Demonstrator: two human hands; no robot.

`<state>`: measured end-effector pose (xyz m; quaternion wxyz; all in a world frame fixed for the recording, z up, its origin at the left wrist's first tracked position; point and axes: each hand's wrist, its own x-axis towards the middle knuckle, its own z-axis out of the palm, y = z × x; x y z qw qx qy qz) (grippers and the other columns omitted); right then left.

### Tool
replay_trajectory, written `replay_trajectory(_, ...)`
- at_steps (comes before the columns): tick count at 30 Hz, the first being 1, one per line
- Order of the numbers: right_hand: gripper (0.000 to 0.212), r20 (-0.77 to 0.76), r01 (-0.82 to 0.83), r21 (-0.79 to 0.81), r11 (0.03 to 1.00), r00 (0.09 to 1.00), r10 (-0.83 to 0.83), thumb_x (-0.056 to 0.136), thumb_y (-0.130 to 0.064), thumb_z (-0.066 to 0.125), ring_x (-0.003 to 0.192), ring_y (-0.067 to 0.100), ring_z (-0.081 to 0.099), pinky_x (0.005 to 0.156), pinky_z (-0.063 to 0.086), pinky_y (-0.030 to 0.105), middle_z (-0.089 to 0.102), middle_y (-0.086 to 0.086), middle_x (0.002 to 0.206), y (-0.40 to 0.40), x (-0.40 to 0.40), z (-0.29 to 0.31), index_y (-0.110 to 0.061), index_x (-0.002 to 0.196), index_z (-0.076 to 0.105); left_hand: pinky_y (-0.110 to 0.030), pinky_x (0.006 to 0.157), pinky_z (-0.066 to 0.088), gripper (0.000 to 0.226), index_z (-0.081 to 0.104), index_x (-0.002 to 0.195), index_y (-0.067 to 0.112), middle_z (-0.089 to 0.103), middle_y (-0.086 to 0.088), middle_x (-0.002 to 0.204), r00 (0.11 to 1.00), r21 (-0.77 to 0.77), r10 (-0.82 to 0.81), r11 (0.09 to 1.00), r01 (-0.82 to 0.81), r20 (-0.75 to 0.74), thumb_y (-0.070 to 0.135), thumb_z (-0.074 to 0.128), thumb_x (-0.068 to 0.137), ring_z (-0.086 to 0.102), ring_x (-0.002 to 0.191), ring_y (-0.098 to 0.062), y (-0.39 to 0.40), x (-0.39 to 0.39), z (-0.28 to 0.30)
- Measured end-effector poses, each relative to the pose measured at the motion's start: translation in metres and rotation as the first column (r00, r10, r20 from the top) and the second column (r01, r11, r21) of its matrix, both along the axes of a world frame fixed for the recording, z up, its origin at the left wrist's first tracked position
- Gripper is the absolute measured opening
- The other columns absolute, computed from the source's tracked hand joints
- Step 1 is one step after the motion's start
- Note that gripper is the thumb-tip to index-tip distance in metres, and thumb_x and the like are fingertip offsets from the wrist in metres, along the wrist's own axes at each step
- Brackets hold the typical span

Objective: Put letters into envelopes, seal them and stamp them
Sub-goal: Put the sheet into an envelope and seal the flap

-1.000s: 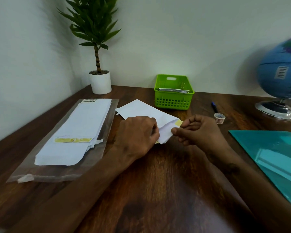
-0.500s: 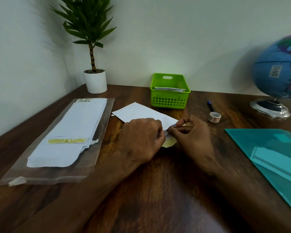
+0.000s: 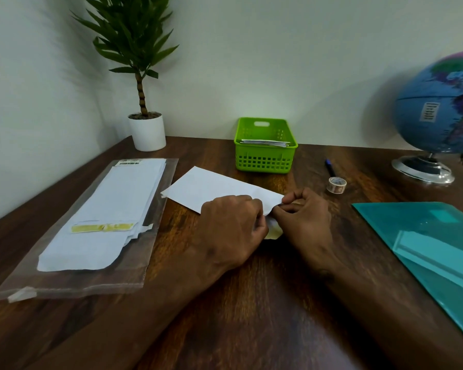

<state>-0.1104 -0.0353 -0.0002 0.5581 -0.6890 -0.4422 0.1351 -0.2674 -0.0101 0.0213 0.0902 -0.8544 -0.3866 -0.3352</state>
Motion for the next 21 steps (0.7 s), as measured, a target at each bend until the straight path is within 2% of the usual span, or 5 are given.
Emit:
replay_trajectory(5, 0.025, -0.023, -0.06, -0.029, 0.998, 0.998, 0.059, 0.08, -0.012, 0.083, 0.066, -0.013, 0.065, 0.053, 0.043, 0.006, 0.074, -0.01, 0.079, 0.003, 0.006, 0.0, -0.021, 0.096, 0.066, -0.033, 0.068, 0.062, 0.027, 0.077, 0.095, 0.026, 0.077, 0.005, 0.09, 1.0, -0.008, -0.012, 1.0, 0.012, 0.011, 0.05, 0.066, 0.089, 0.069, 0.073, -0.014, 0.002, 0.0, -0.003)
replay_trajectory(10, 0.026, -0.034, -0.091, -0.038, 0.995, 0.995, 0.09, 0.083, -0.008, 0.081, 0.083, 0.005, 0.072, 0.067, 0.055, 0.021, 0.076, 0.001, 0.093, 0.003, 0.009, 0.004, -0.018, 0.102, 0.065, -0.03, 0.072, 0.061, 0.031, 0.076, 0.099, 0.028, 0.078, 0.006, 0.096, 0.998, -0.042, -0.053, 0.998, 0.054, 0.023, 0.053, 0.062, 0.089, 0.07, 0.076, -0.013, 0.006, -0.002, -0.006)
replay_trajectory(13, 0.029, -0.05, -0.112, -0.041, 0.993, 0.993, 0.11, 0.084, -0.006, 0.079, 0.089, 0.011, 0.074, 0.073, 0.06, 0.027, 0.078, 0.005, 0.103, 0.004, 0.011, 0.005, -0.02, 0.108, 0.068, -0.026, 0.075, 0.059, 0.054, 0.077, 0.104, 0.03, 0.077, 0.009, 0.104, 0.993, -0.085, -0.097, 0.991, 0.102, 0.066, 0.073, 0.048, 0.088, 0.07, 0.083, -0.009, 0.008, -0.003, -0.007)
replay_trajectory(18, 0.019, -0.102, -0.112, -0.082, 0.99, 0.989, 0.104, 0.092, -0.018, 0.077, 0.099, 0.016, 0.073, 0.083, 0.064, 0.039, 0.077, 0.003, 0.112, 0.004, 0.021, 0.007, -0.021, 0.11, 0.078, -0.033, 0.105, 0.045, 0.087, 0.052, 0.14, 0.036, 0.055, 0.011, 0.144, 0.938, -0.23, -0.314, 0.933, 0.277, -0.144, 0.092, 0.046, 0.074, 0.049, 0.13, -0.008, 0.021, -0.015, -0.01)
replay_trajectory(21, 0.014, -0.164, -0.117, -0.095, 0.989, 0.981, 0.1, 0.091, -0.023, 0.078, 0.088, 0.019, 0.074, 0.062, 0.059, 0.034, 0.078, 0.002, 0.101, 0.004, 0.027, 0.008, -0.022, 0.105, 0.079, -0.032, 0.116, 0.036, 0.077, 0.038, 0.15, 0.041, 0.043, 0.012, 0.155, 0.919, -0.307, -0.368, 0.899, 0.312, -0.141, 0.076, 0.054, 0.084, 0.036, 0.142, -0.006, 0.029, -0.02, -0.012)
